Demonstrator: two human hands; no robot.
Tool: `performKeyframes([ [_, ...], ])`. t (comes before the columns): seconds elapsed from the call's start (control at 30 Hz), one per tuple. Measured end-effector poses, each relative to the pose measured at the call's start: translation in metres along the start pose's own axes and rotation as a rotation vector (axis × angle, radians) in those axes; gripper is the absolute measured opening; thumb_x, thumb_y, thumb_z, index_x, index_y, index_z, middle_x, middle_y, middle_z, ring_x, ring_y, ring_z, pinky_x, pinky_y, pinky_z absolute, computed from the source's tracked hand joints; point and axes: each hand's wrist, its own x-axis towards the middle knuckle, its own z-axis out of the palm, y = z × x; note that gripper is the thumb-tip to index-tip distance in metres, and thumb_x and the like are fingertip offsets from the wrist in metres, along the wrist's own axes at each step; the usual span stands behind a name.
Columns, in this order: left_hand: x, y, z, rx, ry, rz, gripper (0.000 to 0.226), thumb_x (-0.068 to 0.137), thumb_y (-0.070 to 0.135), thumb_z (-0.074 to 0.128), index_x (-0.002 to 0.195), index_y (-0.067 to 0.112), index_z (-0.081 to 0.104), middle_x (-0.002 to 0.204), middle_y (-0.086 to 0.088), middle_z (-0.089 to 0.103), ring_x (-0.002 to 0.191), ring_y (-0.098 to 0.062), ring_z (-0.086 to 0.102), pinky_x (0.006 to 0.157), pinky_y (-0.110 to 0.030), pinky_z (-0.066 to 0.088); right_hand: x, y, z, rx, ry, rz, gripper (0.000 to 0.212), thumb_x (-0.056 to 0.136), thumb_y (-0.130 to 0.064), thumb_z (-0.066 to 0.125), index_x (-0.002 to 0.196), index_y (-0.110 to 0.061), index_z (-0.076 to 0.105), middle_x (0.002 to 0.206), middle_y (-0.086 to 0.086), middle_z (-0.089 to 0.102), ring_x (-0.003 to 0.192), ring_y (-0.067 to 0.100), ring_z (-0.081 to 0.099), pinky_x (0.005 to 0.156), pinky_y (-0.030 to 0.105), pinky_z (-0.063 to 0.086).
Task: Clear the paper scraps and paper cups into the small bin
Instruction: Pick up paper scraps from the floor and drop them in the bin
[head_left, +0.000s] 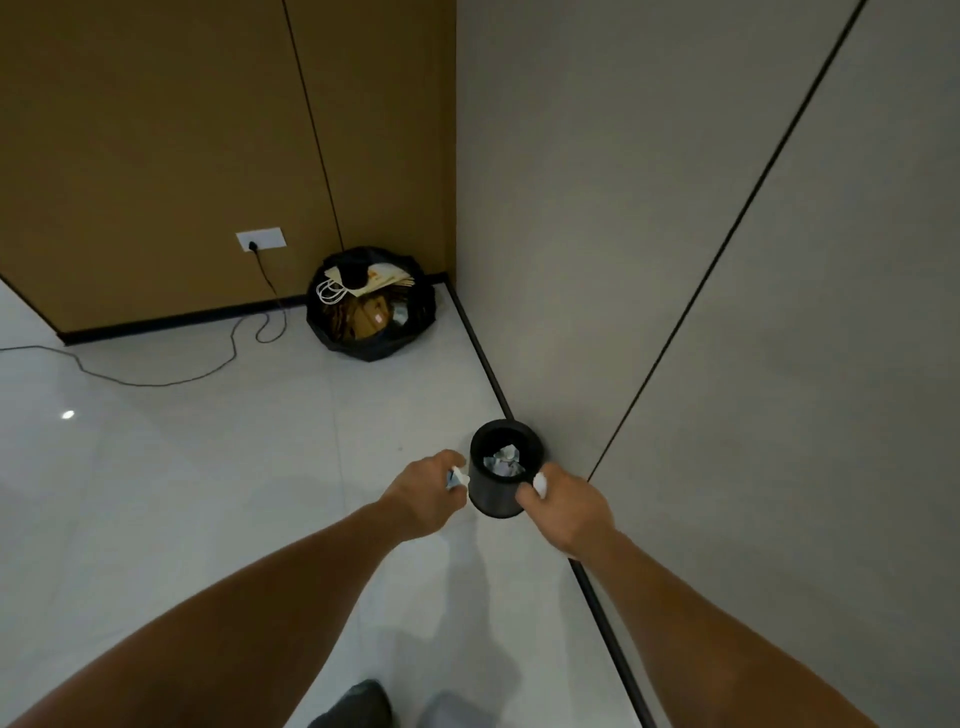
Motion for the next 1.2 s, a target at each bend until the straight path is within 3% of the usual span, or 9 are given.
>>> performKeyframes([
  [0.13,0.068,-0.019,-0.018,-0.006,-0.054,0.003,0.041,0.095,0.026,0.054,0.134,0.018,0.046,0.119,-0.011,0.060,0.103,-0.025,0.058,0.090,-0.030,0.048,0.058,-0.013,0.013,0.119,-0.043,0.031,0.029,0.094,-0.033,0.048,0.118,-0.016,0.045,0.117,0.005,0.052,0.101,0.026,0.054,0.084,0.030,0.041],
  [0.27,0.139,-0.040,-0.039,-0.023,-0.133,0.025,0.039,0.096,0.021,0.050,0.135,0.017,0.045,0.113,-0.010,0.062,0.098,-0.024,0.060,0.091,-0.034,0.050,0.114,-0.027,0.023,0.147,0.026,0.074,0.030,0.098,-0.017,0.049,0.127,-0.009,0.046,0.128,0.011,0.047,0.111,0.027,0.053,0.090,0.027,0.040],
  [0.43,0.224,-0.048,-0.060,0.059,-0.216,0.065,0.039,0.097,0.021,0.049,0.135,0.019,0.046,0.121,-0.010,0.060,0.105,-0.025,0.059,0.092,-0.032,0.048,0.169,-0.036,0.025,0.250,0.084,0.195,0.029,0.096,-0.015,0.052,0.124,-0.012,0.049,0.115,0.005,0.050,0.105,0.025,0.056,0.091,0.032,0.046],
  [0.57,0.291,-0.041,-0.050,0.093,-0.285,0.104,0.037,0.096,0.018,0.050,0.133,0.018,0.049,0.120,-0.011,0.062,0.108,-0.025,0.058,0.095,-0.034,0.047,0.217,-0.023,0.036,0.325,0.148,0.241,0.033,0.094,-0.014,0.054,0.127,-0.011,0.051,0.120,0.010,0.055,0.106,0.025,0.056,0.093,0.033,0.046],
  [0.73,0.380,-0.041,-0.009,0.105,-0.292,0.151,0.037,0.094,0.018,0.053,0.132,0.017,0.052,0.124,-0.010,0.060,0.112,-0.024,0.057,0.096,-0.031,0.046,0.292,0.014,0.069,0.431,0.174,0.290,0.031,0.097,-0.023,0.051,0.128,-0.022,0.052,0.120,-0.003,0.055,0.115,0.017,0.055,0.093,0.022,0.039],
  [0.87,0.455,-0.064,0.047,0.092,-0.308,0.195,0.038,0.096,0.019,0.051,0.134,0.016,0.050,0.127,-0.006,0.059,0.114,-0.018,0.056,0.096,-0.022,0.043,0.353,0.057,0.120,0.498,0.113,0.361,0.030,0.102,-0.029,0.043,0.128,-0.045,0.049,0.120,-0.026,0.057,0.118,0.002,0.055,0.093,0.009,0.040],
  [0.97,0.504,-0.096,0.099,0.147,-0.351,0.203,0.038,0.097,0.021,0.049,0.135,0.019,0.048,0.129,-0.003,0.057,0.116,-0.017,0.055,0.095,-0.021,0.042,0.398,0.091,0.170,0.398,0.060,0.384,0.037,0.102,-0.028,0.046,0.138,-0.027,0.045,0.133,-0.006,0.057,0.124,0.010,0.053,0.101,0.020,0.043],
  [1.07,0.547,-0.136,0.149,0.198,-0.412,0.221,0.039,0.097,0.022,0.048,0.136,0.020,0.047,0.131,-0.002,0.054,0.118,-0.017,0.054,0.098,-0.026,0.043,0.440,0.120,0.220,0.381,0.051,0.410,0.038,0.101,-0.031,0.046,0.139,-0.025,0.045,0.135,-0.005,0.054,0.125,0.010,0.052,0.099,0.018,0.040],
  [1.2,0.602,-0.181,0.210,0.241,-0.441,0.308,0.037,0.098,0.025,0.047,0.135,0.023,0.047,0.129,0.002,0.055,0.118,-0.014,0.052,0.098,-0.025,0.042,0.495,0.149,0.284,0.399,0.132,0.497,0.039,0.100,-0.030,0.046,0.139,-0.022,0.043,0.140,0.001,0.048,0.127,0.017,0.050,0.103,0.033,0.047],
])
